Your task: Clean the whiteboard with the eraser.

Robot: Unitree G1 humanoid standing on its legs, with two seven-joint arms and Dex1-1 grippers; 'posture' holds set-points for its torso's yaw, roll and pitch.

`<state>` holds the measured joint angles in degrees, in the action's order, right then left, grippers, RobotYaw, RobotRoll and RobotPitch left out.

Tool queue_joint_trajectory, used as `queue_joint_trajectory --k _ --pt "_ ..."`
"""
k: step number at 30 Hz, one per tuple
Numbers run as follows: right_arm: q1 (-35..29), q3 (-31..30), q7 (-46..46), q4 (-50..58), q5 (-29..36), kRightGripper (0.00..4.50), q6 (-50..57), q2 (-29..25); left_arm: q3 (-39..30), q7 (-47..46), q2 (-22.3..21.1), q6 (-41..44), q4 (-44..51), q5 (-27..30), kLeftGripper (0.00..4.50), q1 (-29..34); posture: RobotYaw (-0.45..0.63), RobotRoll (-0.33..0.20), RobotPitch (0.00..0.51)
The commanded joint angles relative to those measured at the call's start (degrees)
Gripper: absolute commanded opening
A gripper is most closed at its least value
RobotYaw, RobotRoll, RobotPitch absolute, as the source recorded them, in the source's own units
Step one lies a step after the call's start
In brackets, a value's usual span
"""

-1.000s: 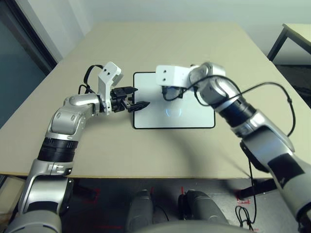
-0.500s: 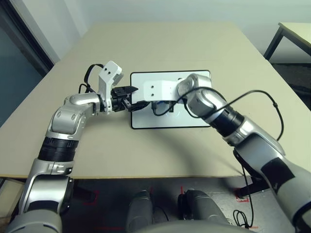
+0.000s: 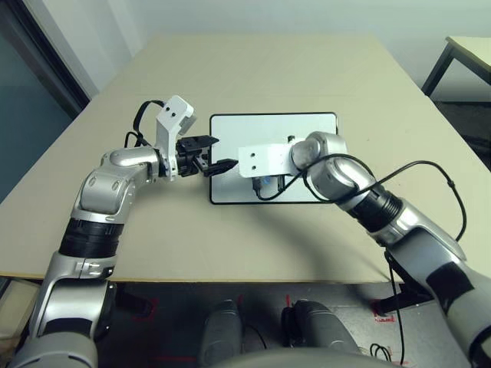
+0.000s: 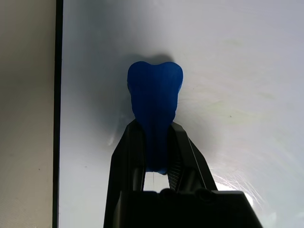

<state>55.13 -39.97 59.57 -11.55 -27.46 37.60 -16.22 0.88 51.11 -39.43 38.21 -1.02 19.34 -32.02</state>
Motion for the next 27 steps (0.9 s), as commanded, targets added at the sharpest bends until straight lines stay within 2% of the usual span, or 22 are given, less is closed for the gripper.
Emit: queue_joint_trajectory --k 1,3,4,6,11,14,20,24,27 --pt "6.7 10.9 -6.4 -7.3 4.8 0.59 4.7 4.4 -1.1 -1.5 0.9 -0.8 -0.3 -0.1 4.50 -0.5 -0.03 0.000 0.050" --pt "11.6 19.4 -10.9 -10.2 8.6 0.59 7.4 6.2 -2.9 -3.7 2.3 -2.9 -0.6 0.1 4.50 -0.9 -0.04 0.000 0.053" --pt "14.2 25.3 -14.2 -12.0 11.3 0.59 8.1 5.8 -4.5 -5.8 3.8 -5.1 -1.2 0.1 4.50 -1.5 -0.04 0.000 0.053" --pt "16.3 33.2 -18.4 -12.6 14.2 0.59 9.5 2.8 -7.6 -10.1 6.6 -9.6 -2.0 -0.1 4.50 -2.4 -0.04 0.000 0.055" --pt "13.8 43.2 -25.0 -7.1 17.9 0.59 16.6 -2.6 -15.1 -19.5 10.6 -18.9 -4.9 -0.4 4.50 -3.4 -0.05 0.000 0.057" --pt "9.0 48.8 -30.5 -5.4 18.1 0.59 21.6 -6.1 -19.5 -24.4 10.7 -24.5 -8.5 -1.3 4.50 -2.8 -0.06 0.000 0.052" --pt "-5.4 53.3 -37.3 -4.5 19.6 0.59 27.1 -8.5 -22.6 -27.7 8.7 -32.9 -21.0 -3.6 4.50 -0.5 -0.07 0.000 0.050" --pt "-11.7 52.7 -39.9 -5.3 20.7 0.59 28.0 -6.5 -22.3 -28.3 9.7 -35.4 -29.5 -4.3 4.50 1.9 -0.07 0.000 0.050" --pt "-13.2 52.2 -41.3 -5.2 21.8 0.59 28.7 -5.2 -21.7 -28.0 10.3 -36.6 -33.3 -4.4 4.50 2.4 -0.07 0.000 0.054"
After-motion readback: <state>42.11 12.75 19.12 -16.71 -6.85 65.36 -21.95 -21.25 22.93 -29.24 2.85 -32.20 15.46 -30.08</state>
